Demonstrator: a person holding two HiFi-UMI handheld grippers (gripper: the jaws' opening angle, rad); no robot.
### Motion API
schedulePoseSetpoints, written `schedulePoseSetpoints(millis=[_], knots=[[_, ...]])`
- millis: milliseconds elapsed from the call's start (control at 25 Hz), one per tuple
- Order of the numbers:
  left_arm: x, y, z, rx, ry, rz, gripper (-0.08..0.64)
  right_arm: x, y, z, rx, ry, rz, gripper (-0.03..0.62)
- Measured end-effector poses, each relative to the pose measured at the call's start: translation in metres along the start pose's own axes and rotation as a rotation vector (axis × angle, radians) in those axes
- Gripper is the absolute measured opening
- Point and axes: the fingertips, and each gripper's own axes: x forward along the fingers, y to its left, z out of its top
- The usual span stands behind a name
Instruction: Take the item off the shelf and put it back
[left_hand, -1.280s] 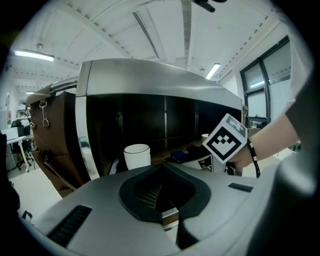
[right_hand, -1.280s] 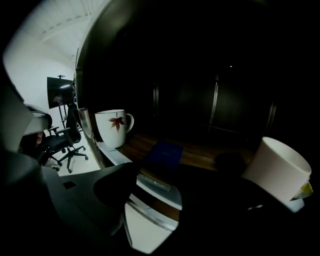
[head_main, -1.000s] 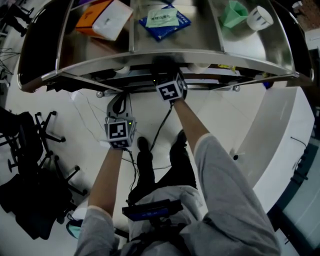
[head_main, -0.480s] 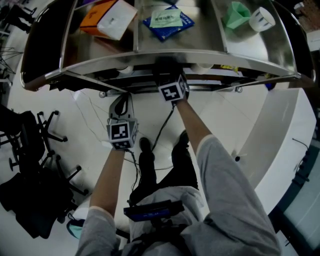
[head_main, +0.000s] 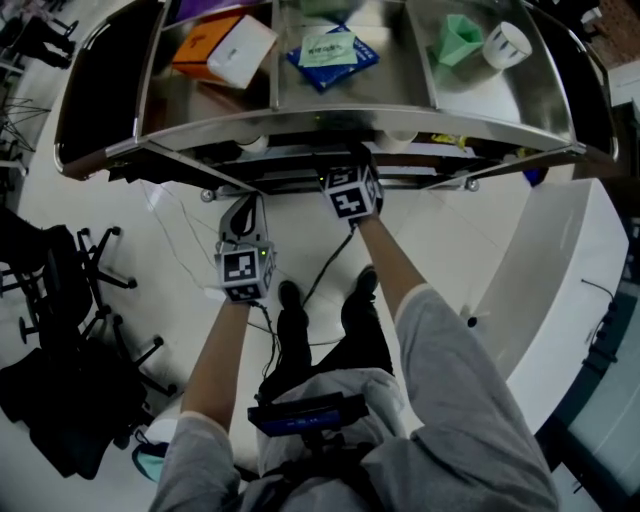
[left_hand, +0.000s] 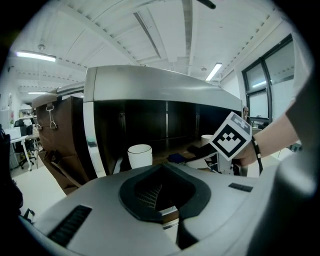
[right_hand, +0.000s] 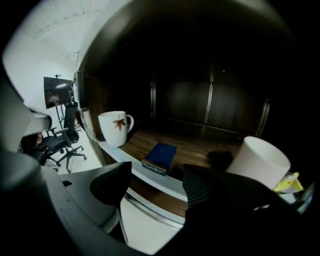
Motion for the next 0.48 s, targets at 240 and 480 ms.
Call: schedulePoseSetpoints(millis=[240, 480], knots=[[-0.033, -0.002, 0.025, -0.010, -0.003, 0.007, 0.006, -0.067, 0.008, 0.022, 0.028, -0.049, 0.024, 0.237], [-0.072, 0.002, 0.053, -0.035, -0.031, 0.027, 0.006, -0.131, 0.006, 0.040, 0.070, -0.087, -0.004, 0.064]])
